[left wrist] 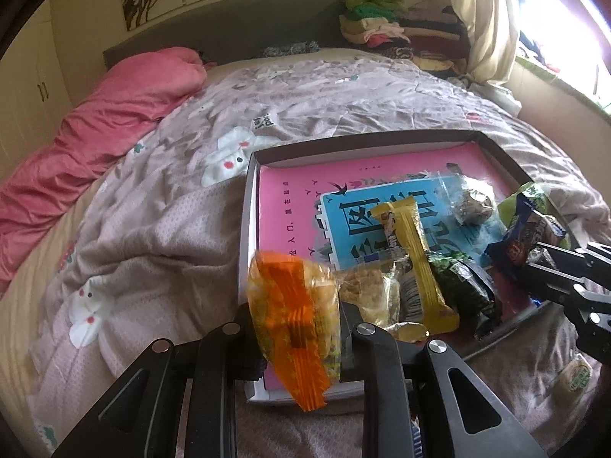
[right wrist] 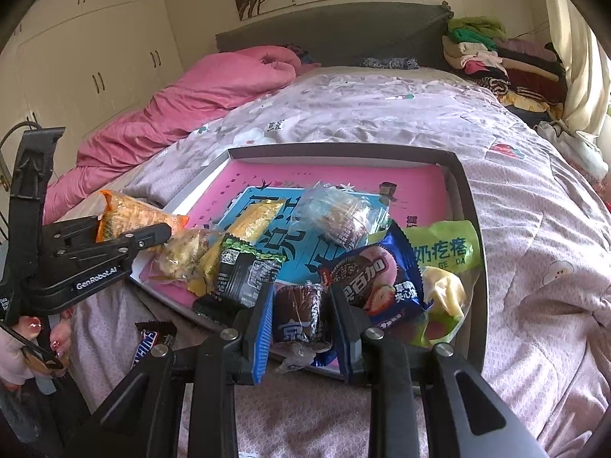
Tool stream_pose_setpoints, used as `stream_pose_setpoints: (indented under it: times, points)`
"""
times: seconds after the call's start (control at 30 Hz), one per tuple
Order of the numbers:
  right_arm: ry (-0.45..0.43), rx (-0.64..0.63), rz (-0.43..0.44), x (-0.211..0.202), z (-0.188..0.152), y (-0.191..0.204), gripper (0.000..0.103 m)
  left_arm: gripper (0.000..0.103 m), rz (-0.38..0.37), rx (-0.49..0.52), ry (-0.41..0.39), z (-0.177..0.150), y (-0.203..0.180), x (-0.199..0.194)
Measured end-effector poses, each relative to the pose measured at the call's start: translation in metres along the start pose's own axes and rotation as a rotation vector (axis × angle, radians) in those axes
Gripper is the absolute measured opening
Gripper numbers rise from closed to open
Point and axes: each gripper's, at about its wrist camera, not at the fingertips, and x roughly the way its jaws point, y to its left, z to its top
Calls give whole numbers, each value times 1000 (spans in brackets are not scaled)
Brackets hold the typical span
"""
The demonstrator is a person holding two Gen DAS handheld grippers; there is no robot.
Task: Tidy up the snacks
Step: 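Carry the orange bread bag with the left gripper while the right carries the chocolate over the tray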
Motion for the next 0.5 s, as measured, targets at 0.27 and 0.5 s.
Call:
stream_pose_setpoints:
  times: [0.27,0.5]
  points:
    - [8,-29,-3,4,-2,6,29,25,38,-5,17,2,-3,5]
    - [10,-14,6,4,-1,5,29,25,7,-5,17,1,-5,1]
